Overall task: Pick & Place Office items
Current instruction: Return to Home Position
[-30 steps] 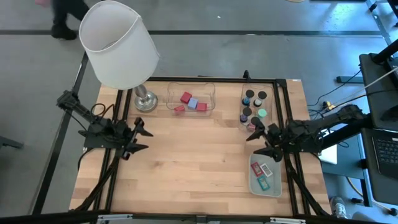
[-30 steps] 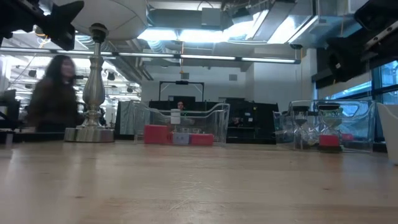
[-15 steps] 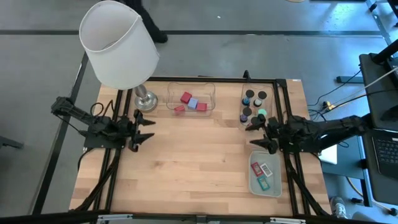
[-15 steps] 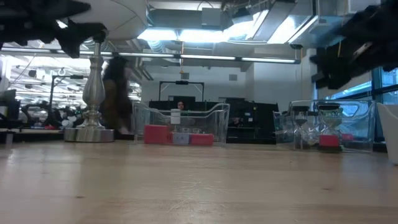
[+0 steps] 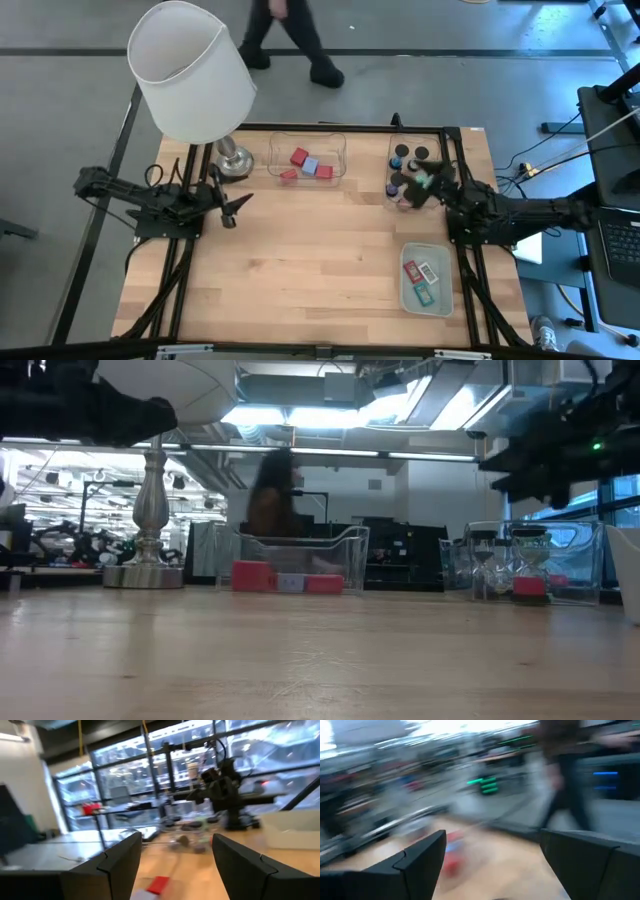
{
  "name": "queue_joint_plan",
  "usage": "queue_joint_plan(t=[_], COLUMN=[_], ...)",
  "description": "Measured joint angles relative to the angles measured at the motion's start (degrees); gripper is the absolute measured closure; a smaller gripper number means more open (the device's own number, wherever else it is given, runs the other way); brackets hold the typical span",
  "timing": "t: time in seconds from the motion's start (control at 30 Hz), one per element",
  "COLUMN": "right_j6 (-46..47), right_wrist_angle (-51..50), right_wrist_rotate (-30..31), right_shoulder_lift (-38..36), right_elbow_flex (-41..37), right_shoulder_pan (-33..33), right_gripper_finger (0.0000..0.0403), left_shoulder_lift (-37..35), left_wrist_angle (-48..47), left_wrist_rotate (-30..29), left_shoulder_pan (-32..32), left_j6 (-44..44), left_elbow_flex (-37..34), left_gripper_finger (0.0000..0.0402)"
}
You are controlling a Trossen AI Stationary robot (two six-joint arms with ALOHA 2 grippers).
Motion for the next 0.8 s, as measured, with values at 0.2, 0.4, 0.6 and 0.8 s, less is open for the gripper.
queue_joint_plan(t=[0.2, 0.4, 0.6, 0.8], right_j6=[3.63, -4.28, -5.97, -5.44], right_wrist_angle=[-0.02, -0.17, -0.22, -0.25], right_wrist_rotate=[27.42, 32.3, 29.16, 27.18], right_shoulder_lift=[0.0, 0.02, 0.02, 0.02], right_elbow_flex=[0.0, 0.02, 0.02, 0.04], right_shoulder_pan=[-1.02, -1.4, -1.4, -1.4], right_gripper_finger=[0.0081, 0.0081, 0.0081, 0.0081], left_shoulder_lift=[0.0, 0.0, 0.0, 0.0], left_wrist_angle=[0.16, 0.32, 0.34, 0.33], left_wrist_rotate=[-7.61, -24.2, -23.24, -22.37], left_shoulder_pan=[2.65, 5.91, 8.57, 8.8], left_j6=[4.05, 1.92, 1.37, 0.67], left_elbow_flex=[0.0, 0.0, 0.0, 0.0], left_gripper_finger=[0.0162, 0.0162, 0.0162, 0.0162])
